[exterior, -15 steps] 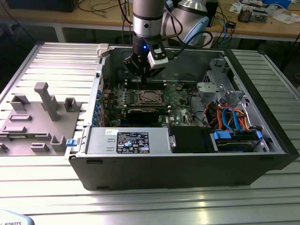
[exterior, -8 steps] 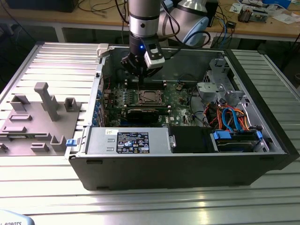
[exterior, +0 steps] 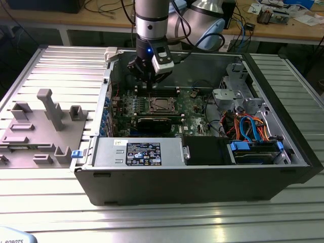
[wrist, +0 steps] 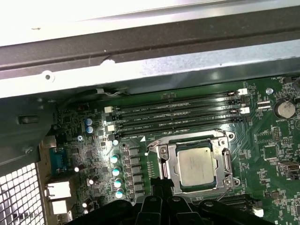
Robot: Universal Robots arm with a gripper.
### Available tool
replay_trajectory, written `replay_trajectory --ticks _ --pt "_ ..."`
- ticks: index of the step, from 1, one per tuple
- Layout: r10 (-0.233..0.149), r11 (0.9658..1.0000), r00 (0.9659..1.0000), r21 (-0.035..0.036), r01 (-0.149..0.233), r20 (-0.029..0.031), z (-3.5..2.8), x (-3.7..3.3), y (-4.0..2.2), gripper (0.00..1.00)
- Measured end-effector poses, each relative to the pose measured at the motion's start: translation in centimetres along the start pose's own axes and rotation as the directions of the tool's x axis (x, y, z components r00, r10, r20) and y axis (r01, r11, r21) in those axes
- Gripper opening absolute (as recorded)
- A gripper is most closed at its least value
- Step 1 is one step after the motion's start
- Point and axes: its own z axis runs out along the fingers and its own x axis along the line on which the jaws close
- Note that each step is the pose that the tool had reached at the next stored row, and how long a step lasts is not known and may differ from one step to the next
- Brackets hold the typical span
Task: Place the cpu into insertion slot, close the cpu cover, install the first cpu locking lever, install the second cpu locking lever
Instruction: 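Install the first cpu locking lever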
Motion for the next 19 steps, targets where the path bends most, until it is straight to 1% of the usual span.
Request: replay_trajectory --ticks 10,19 --pt "0.0 1.0 1.0 0.0 0.0 0.0 0.0 0.72 0.18 0.11" --pt "0.0 1.0 1.0 0.0 0.0 0.0 -0.01 1.09 0.35 0.11"
